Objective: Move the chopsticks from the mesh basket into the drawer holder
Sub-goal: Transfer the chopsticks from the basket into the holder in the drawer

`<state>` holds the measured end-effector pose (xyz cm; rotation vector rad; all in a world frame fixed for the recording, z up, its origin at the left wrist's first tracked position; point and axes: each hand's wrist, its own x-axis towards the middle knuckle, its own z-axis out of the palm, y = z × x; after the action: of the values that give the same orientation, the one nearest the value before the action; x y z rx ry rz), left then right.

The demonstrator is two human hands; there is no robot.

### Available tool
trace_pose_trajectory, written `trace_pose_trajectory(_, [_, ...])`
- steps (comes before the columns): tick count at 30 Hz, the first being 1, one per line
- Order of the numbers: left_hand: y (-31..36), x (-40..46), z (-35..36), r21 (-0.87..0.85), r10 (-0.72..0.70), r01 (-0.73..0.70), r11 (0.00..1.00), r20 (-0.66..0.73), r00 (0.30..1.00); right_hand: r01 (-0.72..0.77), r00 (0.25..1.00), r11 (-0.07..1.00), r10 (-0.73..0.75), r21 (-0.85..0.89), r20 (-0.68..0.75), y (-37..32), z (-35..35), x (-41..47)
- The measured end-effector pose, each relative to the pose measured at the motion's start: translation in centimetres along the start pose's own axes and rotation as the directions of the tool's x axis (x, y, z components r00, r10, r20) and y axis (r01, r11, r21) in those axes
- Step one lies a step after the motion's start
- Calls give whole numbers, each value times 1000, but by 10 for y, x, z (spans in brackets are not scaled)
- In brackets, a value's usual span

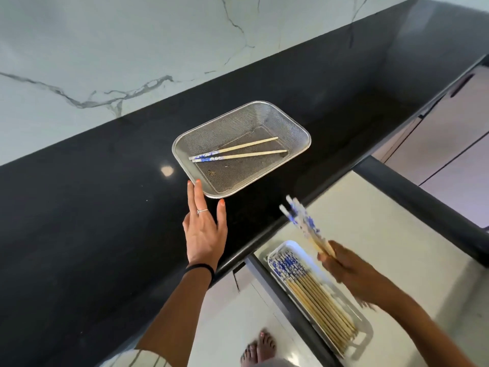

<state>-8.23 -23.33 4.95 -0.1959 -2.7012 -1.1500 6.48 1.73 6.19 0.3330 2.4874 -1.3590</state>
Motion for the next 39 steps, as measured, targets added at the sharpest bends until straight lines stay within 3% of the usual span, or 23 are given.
trace_pose_trajectory(3, [-1, 0, 0, -12, -13, 13, 1000, 1, 1000, -196, 977, 980, 197, -28, 75, 41, 23, -13])
trace_pose_trajectory(6, [-3, -2, 1, -27, 2, -2, 1000, -11, 1000, -337, 939, 935, 343, -110, 37, 66, 43, -15])
trace_pose_trajectory(12, [-7, 0, 4, -47, 9, -9, 999, -5, 1000, -426, 900, 862, 434, -274, -34, 77, 66, -4])
trace_pose_trajectory(15, [-8, 2, 4, -26, 17, -17, 1000, 6, 1000, -411, 908, 860, 417, -302, -48, 72, 72, 5])
trace_pose_trajectory(21, [-5, 1, 5, -19, -4, 4, 1000, 17, 1000, -459, 887, 823, 400, -334, -233, 66, 86, 13])
trace_pose_trajectory(27, [-7, 2, 5, -30, -6, 6, 1000, 14, 1000, -454, 881, 807, 342, -378, -326, 71, 96, 9])
trace_pose_trajectory(39, [-7, 2, 5, -36, 1, 0, 999, 6, 1000, -393, 897, 817, 240, -422, -372, 78, 105, 7])
